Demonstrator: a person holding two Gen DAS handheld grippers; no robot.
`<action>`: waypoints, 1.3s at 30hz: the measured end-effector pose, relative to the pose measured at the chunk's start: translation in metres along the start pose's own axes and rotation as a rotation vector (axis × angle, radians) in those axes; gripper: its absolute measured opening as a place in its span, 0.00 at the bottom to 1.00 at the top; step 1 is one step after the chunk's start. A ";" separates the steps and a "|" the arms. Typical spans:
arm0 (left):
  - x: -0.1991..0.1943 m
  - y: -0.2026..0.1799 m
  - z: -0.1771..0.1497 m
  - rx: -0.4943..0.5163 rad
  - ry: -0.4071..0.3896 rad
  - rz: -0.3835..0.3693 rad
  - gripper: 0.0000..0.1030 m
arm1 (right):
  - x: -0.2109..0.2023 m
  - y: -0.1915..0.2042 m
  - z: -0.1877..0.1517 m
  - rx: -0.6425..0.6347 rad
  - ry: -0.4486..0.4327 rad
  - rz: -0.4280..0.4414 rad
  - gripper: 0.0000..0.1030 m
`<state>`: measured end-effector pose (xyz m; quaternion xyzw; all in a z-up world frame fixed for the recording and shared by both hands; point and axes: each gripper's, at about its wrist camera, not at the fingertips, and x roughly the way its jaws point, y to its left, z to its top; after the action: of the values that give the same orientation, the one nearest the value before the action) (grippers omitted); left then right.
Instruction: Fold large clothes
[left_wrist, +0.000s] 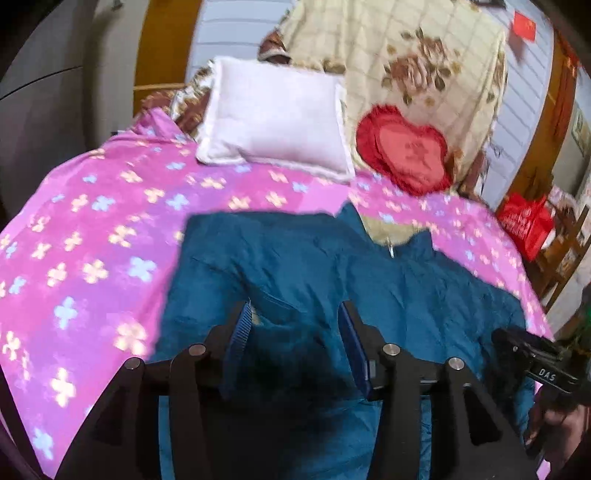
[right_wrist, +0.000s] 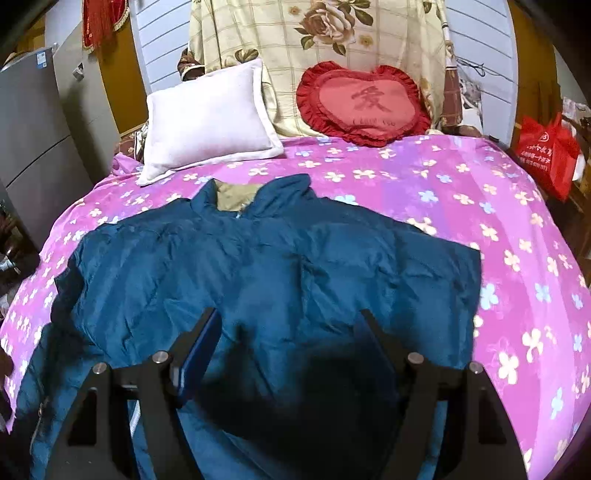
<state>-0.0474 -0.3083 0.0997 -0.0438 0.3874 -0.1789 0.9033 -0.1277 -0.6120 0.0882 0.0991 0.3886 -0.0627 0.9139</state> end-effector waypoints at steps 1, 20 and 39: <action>0.007 -0.004 -0.003 0.021 0.011 0.035 0.29 | 0.006 0.006 0.000 -0.006 0.011 0.006 0.75; 0.005 0.010 0.006 -0.024 0.012 0.078 0.29 | 0.005 -0.033 0.013 0.052 -0.024 -0.060 0.75; 0.073 -0.017 -0.022 0.095 0.082 0.167 0.30 | 0.007 -0.032 0.001 -0.038 0.003 -0.123 0.79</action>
<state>-0.0218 -0.3493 0.0383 0.0388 0.4174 -0.1229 0.8995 -0.1286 -0.6439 0.0797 0.0577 0.3965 -0.1113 0.9094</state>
